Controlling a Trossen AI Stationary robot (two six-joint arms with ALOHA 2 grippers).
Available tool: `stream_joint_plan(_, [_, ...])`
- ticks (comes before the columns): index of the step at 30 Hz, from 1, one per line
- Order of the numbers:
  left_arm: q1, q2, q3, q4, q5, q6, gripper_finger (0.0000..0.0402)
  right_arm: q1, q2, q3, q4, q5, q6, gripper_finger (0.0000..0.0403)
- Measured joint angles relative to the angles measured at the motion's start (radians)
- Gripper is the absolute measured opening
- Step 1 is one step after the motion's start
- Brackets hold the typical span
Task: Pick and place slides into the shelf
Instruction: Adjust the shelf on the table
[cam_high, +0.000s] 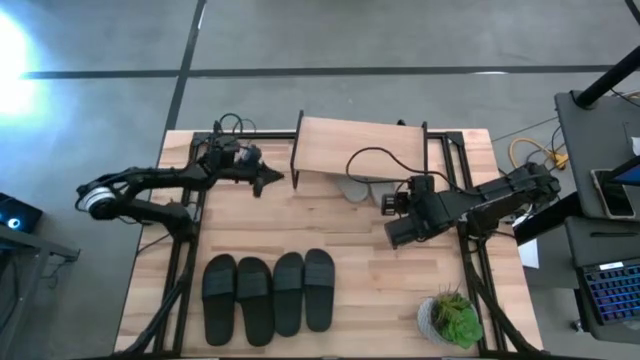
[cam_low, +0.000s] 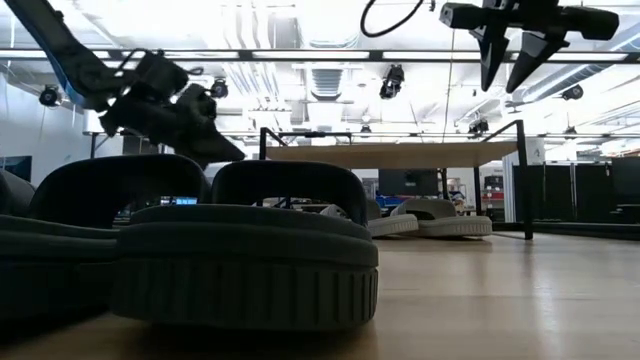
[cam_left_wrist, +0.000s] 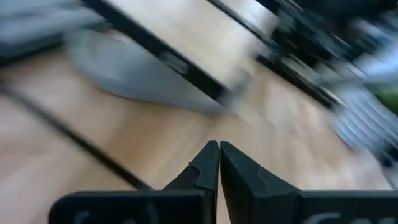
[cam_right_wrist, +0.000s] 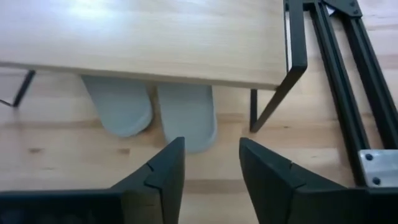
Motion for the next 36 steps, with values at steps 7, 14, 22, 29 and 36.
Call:
stream_joint_plan(7, [-0.003,0.0,0.0,0.003,0.158,0.201,0.0,0.002,0.0,-0.002,0.001,-0.04,-0.047,0.0164])
stream_joint_plan(14, [-0.012,-0.113,-0.002,0.002,0.099,0.132,0.0,0.002,-0.003,-0.002,0.0,-0.041,-0.055,0.0162])
stream_joint_plan(22, [-0.024,-0.196,-0.045,-0.002,0.043,0.186,0.0,0.007,-0.004,-0.003,0.0,-0.112,-0.096,0.0157])
stream_joint_plan(29, [-0.045,-0.156,-0.051,-0.006,0.03,0.277,0.0,0.033,-0.004,-0.003,0.0,-0.116,-0.043,0.017])
stream_joint_plan(36, [-0.057,-0.157,-0.051,-0.008,0.032,0.339,0.0,0.063,-0.004,-0.003,0.014,-0.156,-0.054,0.0214])
